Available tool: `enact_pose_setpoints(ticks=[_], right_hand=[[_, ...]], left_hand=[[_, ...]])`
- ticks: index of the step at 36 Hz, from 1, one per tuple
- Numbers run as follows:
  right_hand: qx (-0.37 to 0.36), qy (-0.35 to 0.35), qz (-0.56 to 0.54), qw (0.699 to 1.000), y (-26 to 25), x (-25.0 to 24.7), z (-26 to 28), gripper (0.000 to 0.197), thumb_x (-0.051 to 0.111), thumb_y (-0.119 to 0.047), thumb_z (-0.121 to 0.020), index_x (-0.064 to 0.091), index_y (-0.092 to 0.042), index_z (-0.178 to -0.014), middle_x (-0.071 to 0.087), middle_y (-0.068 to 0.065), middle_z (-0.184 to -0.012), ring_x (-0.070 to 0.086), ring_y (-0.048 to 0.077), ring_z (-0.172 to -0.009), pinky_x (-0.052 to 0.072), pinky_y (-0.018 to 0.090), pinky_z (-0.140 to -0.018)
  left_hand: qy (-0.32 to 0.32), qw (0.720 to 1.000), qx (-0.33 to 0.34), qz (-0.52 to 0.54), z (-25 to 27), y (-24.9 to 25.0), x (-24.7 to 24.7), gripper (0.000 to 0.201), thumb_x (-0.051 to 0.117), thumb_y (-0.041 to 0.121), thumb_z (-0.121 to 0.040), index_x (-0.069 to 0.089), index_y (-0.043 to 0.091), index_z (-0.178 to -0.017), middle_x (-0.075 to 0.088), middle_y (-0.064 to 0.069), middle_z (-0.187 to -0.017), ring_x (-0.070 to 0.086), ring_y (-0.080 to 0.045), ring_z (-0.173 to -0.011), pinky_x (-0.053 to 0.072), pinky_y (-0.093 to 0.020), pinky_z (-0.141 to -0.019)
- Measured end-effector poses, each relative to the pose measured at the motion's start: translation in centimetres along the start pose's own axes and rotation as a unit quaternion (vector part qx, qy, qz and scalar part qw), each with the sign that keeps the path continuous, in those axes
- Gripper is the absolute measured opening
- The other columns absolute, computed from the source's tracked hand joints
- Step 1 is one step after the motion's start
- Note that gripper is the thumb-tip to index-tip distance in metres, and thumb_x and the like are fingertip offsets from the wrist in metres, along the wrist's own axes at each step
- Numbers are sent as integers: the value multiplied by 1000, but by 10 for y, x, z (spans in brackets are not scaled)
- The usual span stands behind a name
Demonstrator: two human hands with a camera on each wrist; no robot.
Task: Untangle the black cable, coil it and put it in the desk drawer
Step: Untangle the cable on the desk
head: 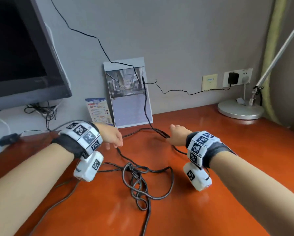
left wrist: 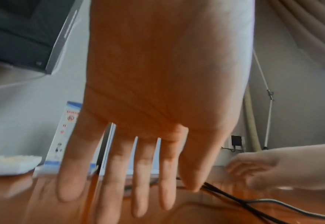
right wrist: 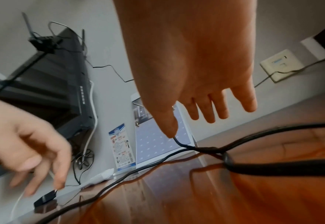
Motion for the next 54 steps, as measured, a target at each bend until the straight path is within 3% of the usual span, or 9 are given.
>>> enact_pose_setpoints(ticks=[16,21,30,36,39,43,47,51,54], right_hand=[[29,32,-320,946,-66,-9,-105,73,53,-29,-96,11,1,-147,37,20,-145,41,33,-130,37,35,-99],[24,64,-432,899,-74,-11,-142,35,46,-17,-97,45,4,-125,58,11,-98,50,23,-77,42,25,-61],[-69,399,-620,672,-49,-91,-129,29,33,-5,-94,40,-23,-72,38,-6,-66,33,8,-57,28,20,-56],[45,492,-467,733,13,-129,-111,17,31,-15,-83,40,-22,-71,36,-5,-60,30,11,-52,25,23,-51],[125,430,-416,791,57,-135,-99,23,30,-11,-97,45,-18,-81,51,1,-66,41,13,-55,32,19,-47],[224,202,-62,951,137,-131,-75,27,52,-13,-93,60,2,-114,61,21,-113,60,31,-109,48,29,-78],[251,171,46,952,192,-138,-44,14,66,-4,-76,59,6,-84,56,25,-81,61,43,-89,47,40,-75],[273,181,-100,939,161,-145,-31,52,49,-27,-90,44,4,-131,41,26,-137,37,39,-130,34,37,-101],[127,215,-180,952,85,-158,-31,70,60,-20,-89,24,-5,-147,23,19,-150,27,34,-137,28,38,-111]], left_hand=[[29,986,-35,162,-57,-26,28,50,49,27,-97,32,22,-143,43,-8,-141,66,-24,-97,50,-22,-60],[26,984,-21,174,-71,-33,30,42,50,24,-96,42,23,-137,50,-6,-129,60,-20,-91,53,-25,-70],[68,990,-7,123,-91,-38,27,33,59,17,-91,55,12,-124,52,-4,-117,49,-14,-93,41,-14,-60],[108,991,-55,60,-93,-41,23,20,58,6,-89,48,20,-78,48,-9,-99,52,-16,-80,43,-23,-66],[157,978,-76,117,-91,-47,17,32,55,-1,-89,52,12,-118,46,-14,-129,58,-27,-103,47,-24,-76],[214,910,-59,350,-91,-57,-4,55,54,-15,-85,40,4,-134,53,-16,-115,56,-16,-64,45,-18,-40],[283,818,-5,500,-75,-57,-36,51,52,-15,-87,43,-2,-135,53,-21,-130,61,-21,-73,55,-21,-59],[361,748,91,550,-45,-35,-85,46,53,-22,-81,55,3,-120,58,-15,-123,61,-18,-79,54,-18,-56],[404,730,164,526,-16,-5,-121,43,53,-22,-81,53,0,-117,59,-10,-115,60,-11,-73,54,-17,-62]])
Point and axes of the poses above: each hand's wrist, its own z-axis away from the middle knuckle, its own x-axis out of the palm, y = z × x, the point moved 8 cm from there along -z, towards the middle knuckle
